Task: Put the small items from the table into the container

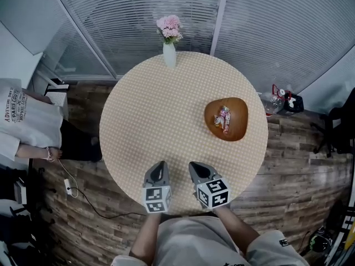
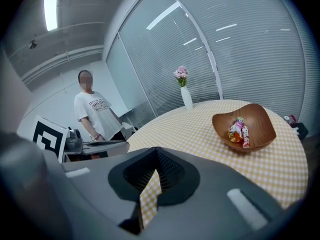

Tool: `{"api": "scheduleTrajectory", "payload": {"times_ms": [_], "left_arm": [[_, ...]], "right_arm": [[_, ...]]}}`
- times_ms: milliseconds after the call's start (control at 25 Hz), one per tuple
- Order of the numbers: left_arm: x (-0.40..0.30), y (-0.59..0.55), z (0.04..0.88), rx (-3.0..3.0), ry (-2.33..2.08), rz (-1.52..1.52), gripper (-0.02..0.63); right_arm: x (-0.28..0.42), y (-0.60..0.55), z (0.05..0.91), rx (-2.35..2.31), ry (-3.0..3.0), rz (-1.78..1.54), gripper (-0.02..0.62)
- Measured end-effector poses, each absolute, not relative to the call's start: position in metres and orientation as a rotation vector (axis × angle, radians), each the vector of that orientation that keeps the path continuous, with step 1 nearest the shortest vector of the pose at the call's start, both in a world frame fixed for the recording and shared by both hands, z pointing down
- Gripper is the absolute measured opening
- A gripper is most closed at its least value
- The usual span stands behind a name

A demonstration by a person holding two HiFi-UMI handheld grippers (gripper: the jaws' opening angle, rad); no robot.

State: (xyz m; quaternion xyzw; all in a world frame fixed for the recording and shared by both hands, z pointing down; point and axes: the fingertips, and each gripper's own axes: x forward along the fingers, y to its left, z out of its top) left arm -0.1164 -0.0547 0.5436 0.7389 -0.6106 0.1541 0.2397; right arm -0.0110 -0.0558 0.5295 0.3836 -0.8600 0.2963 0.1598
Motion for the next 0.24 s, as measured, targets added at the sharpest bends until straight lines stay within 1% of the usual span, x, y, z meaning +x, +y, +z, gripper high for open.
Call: {"api": "scheduleTrajectory", "payload": {"times_ms": [240], "left_arm": [[-0.1154, -0.0551, 0.5497, 2.011, -1.673, 0.437, 0.006]], "right_arm": [[-0.0087, -0.0579, 0.5283, 1.091, -2.459, 0.844, 0.000]]}}
